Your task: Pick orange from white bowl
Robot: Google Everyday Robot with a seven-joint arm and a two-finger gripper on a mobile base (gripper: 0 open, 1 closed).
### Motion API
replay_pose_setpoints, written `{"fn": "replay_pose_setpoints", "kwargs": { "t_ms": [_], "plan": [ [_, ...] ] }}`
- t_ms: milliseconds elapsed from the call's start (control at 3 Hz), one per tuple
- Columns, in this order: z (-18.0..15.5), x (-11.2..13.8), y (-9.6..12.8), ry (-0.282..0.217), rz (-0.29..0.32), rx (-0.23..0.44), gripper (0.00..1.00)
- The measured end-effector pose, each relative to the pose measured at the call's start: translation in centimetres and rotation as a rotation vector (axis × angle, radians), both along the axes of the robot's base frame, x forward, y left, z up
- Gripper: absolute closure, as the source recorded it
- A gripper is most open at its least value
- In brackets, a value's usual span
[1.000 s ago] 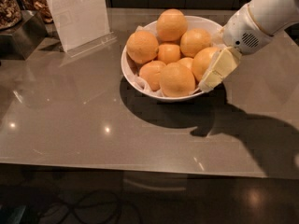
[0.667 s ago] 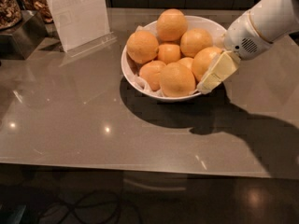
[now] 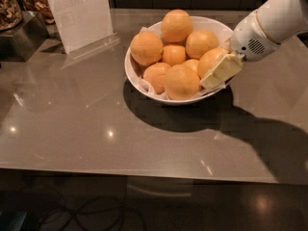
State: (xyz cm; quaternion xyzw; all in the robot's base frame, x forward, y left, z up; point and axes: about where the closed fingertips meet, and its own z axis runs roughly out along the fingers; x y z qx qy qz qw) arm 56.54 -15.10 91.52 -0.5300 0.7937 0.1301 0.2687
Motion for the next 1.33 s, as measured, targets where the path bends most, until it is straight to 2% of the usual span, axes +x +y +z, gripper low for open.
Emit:
{"fn": "replay_pose_setpoints", "kwargs": {
  "t_ms": [667, 1000, 1333],
  "plan": [
    [0.0, 0.0, 0.0, 0.000, 0.000, 0.000, 0.89],
    [1.1, -0.9, 0.2, -0.009, 0.047, 0.004, 1.00],
    [4.2, -3.4, -0.6, -0.057, 0.095, 0.018, 1.00]
  ]
}}
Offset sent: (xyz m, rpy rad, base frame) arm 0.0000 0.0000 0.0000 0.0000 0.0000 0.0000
